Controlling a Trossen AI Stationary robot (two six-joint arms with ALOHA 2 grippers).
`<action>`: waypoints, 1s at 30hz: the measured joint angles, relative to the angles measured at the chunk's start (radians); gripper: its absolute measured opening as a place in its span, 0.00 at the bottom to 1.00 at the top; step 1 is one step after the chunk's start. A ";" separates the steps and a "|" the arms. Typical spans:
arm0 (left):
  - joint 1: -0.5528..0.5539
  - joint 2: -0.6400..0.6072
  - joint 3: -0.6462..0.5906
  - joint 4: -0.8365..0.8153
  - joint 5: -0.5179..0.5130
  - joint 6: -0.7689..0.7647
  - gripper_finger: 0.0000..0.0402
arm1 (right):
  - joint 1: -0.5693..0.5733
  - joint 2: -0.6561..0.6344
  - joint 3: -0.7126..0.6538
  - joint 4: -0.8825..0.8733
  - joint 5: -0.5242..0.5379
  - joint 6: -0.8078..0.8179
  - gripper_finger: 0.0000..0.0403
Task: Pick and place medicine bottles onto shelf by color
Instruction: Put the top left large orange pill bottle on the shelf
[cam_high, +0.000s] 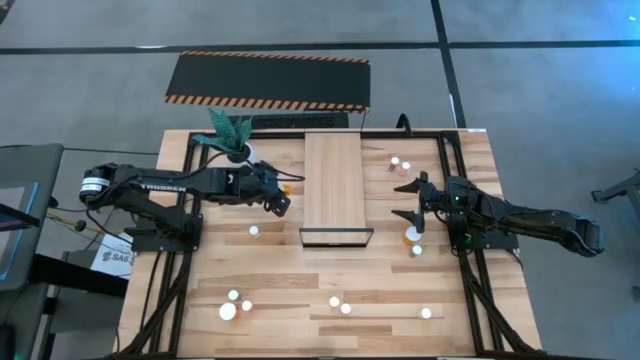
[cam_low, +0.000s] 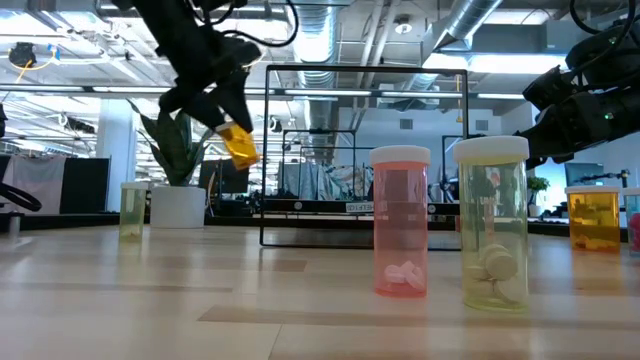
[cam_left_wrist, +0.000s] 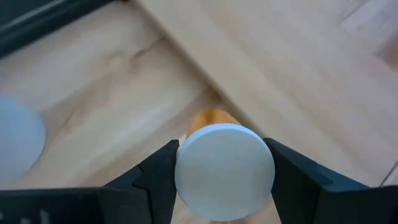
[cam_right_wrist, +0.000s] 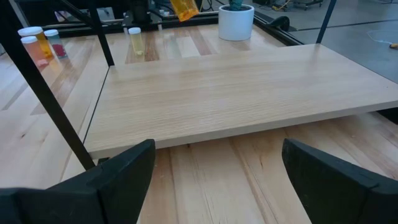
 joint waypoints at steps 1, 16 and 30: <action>0.000 0.000 0.000 0.014 0.001 0.013 0.47 | 0.000 0.000 0.000 0.000 0.000 0.000 0.93; 0.000 0.306 0.235 -0.066 0.064 0.151 0.47 | 0.000 -0.002 0.000 0.002 0.001 0.000 0.93; 0.056 0.587 0.608 -0.299 0.131 0.291 0.47 | 0.000 -0.001 0.000 0.003 0.001 0.000 0.93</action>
